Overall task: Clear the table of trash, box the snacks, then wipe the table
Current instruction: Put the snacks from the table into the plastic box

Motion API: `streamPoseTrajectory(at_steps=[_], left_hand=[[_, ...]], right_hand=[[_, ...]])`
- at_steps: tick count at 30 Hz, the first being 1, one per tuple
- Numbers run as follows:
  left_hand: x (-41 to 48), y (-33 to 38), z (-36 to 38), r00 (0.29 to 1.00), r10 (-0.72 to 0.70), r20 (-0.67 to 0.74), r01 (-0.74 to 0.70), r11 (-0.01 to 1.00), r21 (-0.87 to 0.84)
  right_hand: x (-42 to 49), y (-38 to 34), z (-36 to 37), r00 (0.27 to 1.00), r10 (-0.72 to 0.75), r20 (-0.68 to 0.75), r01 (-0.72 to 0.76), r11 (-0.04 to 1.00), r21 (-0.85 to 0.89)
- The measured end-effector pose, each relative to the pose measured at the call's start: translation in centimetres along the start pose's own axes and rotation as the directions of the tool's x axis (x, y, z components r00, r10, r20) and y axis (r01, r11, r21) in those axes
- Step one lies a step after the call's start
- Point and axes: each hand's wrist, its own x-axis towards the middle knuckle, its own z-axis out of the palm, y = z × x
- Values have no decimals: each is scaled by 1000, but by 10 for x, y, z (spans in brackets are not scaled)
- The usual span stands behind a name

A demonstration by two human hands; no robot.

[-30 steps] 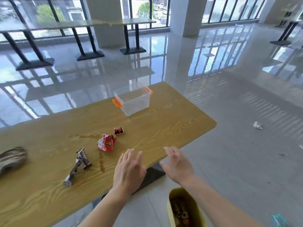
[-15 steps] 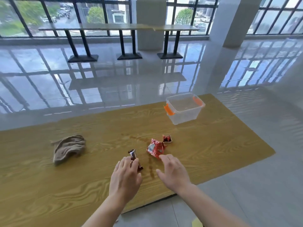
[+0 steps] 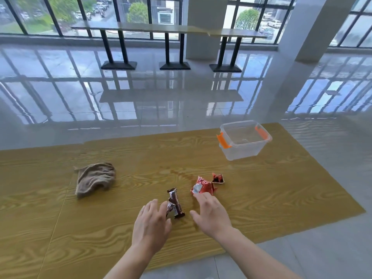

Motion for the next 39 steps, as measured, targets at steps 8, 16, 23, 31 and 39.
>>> streamPoseTrajectory(at_steps=[8,16,23,31,39], left_hand=[[67,54,16,999,-37,-18,36,998,-50],[172,139,24,998,-56,-12,54,984,-173],[256,191,27,988,-127,83,146,943,-297],[334,227,29,939,-242,246,341,757,-557],[357,236,33,931,-254,262,361,747,-559]], right_hand=[[67,84,-65,985,123,-119,-121,992,26],[151,192,-128,926,335,-172,-314,939,139],[198,247,-152,877,393,-275,-376,919,117],[230,284,-171,803,496,-330,-470,868,160],[243,295,-169,799,576,-172,-505,799,328]])
